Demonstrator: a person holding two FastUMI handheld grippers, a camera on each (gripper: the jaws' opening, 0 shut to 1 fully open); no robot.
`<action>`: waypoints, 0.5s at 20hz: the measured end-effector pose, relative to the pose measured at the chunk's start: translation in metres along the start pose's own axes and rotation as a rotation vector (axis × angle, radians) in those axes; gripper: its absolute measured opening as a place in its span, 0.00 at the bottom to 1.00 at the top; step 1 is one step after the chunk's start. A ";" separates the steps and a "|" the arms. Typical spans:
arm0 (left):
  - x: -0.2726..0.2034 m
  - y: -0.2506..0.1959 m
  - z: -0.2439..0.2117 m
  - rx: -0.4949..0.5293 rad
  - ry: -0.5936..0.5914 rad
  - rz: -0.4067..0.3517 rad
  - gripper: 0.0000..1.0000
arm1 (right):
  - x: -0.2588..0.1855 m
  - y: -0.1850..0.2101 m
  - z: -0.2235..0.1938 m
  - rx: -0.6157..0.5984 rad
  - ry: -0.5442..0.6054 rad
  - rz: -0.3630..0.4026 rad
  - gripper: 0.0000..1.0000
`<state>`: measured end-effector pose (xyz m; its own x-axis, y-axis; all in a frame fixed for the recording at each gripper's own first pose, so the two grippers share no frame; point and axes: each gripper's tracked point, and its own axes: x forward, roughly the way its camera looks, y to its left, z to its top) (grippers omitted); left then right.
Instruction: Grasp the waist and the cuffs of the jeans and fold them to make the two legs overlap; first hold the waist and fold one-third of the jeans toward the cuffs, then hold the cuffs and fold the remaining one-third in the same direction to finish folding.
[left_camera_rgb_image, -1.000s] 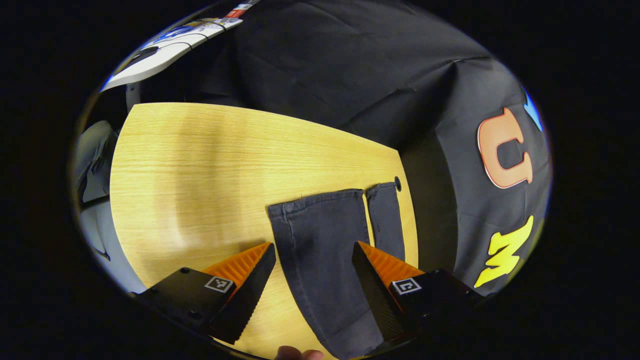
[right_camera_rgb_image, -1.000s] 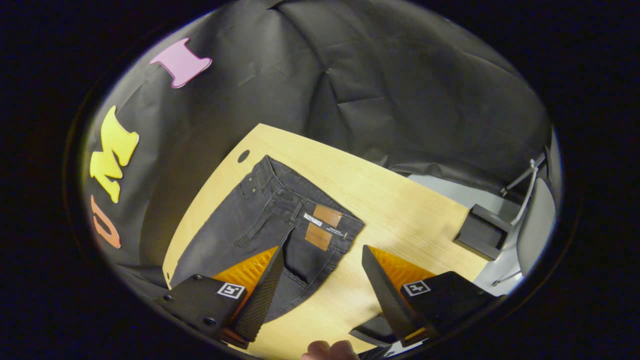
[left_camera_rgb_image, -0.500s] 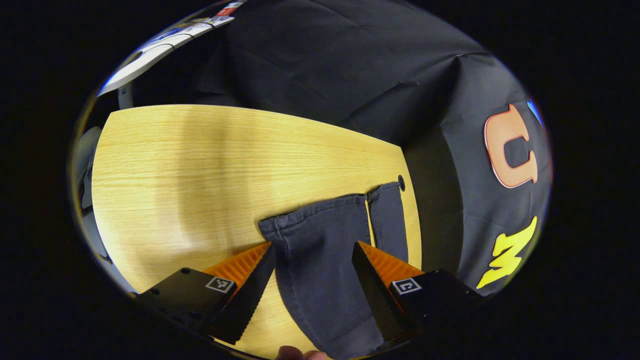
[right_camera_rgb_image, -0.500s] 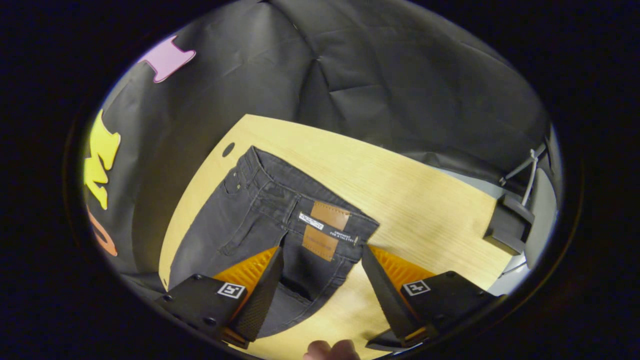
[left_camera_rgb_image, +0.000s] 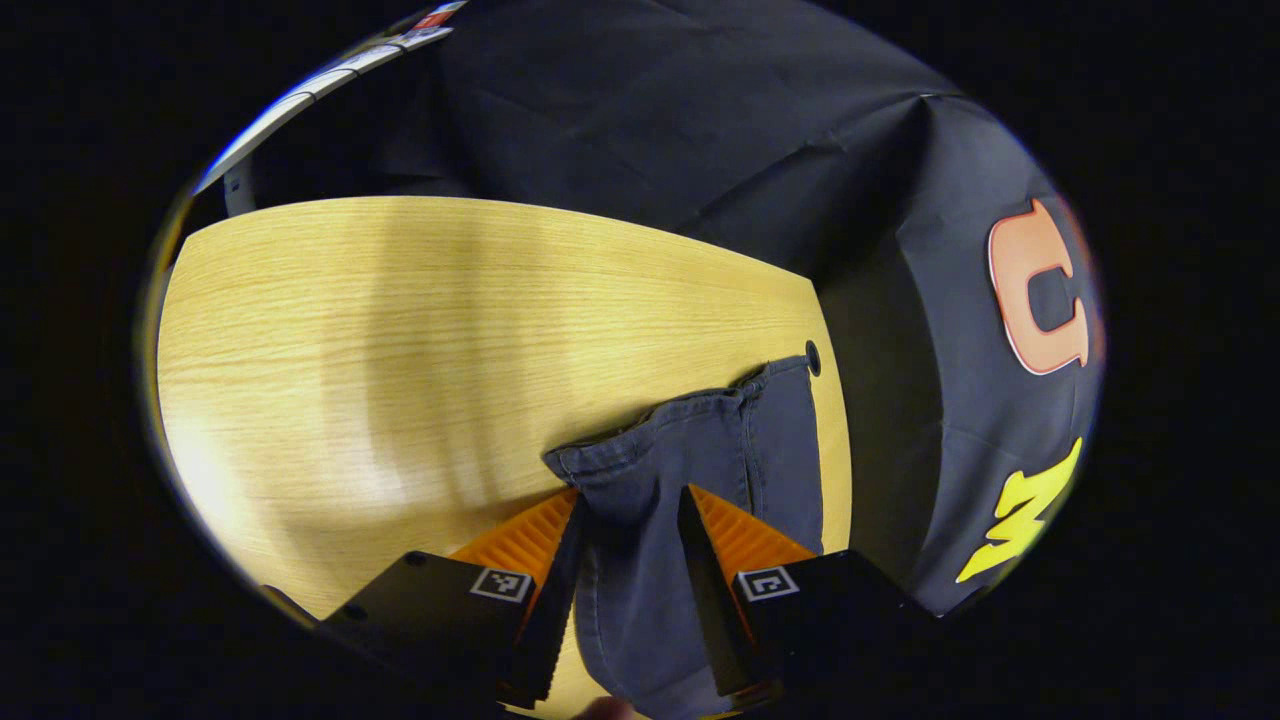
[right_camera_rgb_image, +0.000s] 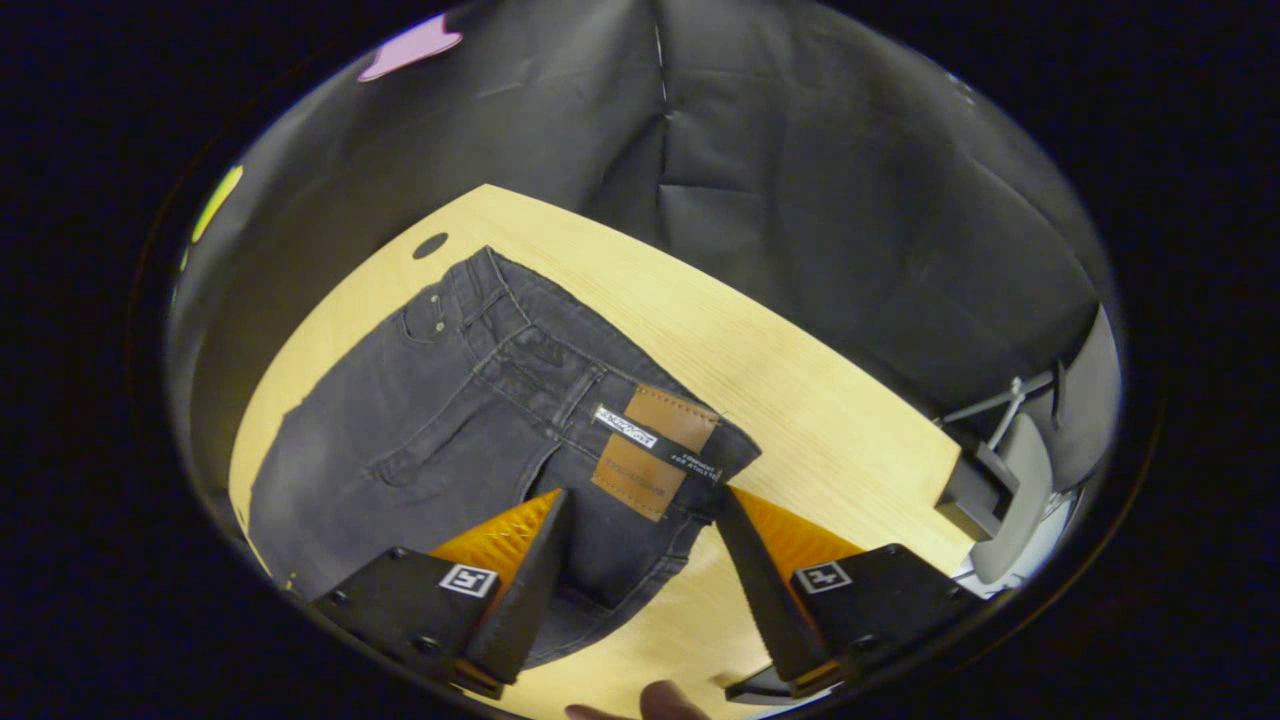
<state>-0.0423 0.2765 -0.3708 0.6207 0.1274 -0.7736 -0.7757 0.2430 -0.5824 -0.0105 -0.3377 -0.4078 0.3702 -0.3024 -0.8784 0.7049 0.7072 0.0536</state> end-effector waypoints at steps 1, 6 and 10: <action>0.002 0.001 -0.002 0.004 0.005 0.005 0.59 | -0.001 -0.002 -0.001 0.030 -0.010 -0.005 0.80; 0.008 0.001 -0.004 0.037 0.039 0.034 0.22 | -0.002 0.009 0.002 0.129 0.026 0.052 0.33; 0.003 -0.012 -0.006 0.017 0.071 -0.017 0.07 | -0.004 0.013 0.005 0.275 0.116 0.151 0.07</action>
<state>-0.0321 0.2687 -0.3677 0.6240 0.0549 -0.7795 -0.7625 0.2610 -0.5920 0.0003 -0.3311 -0.4013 0.4226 -0.1214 -0.8982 0.7904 0.5343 0.2997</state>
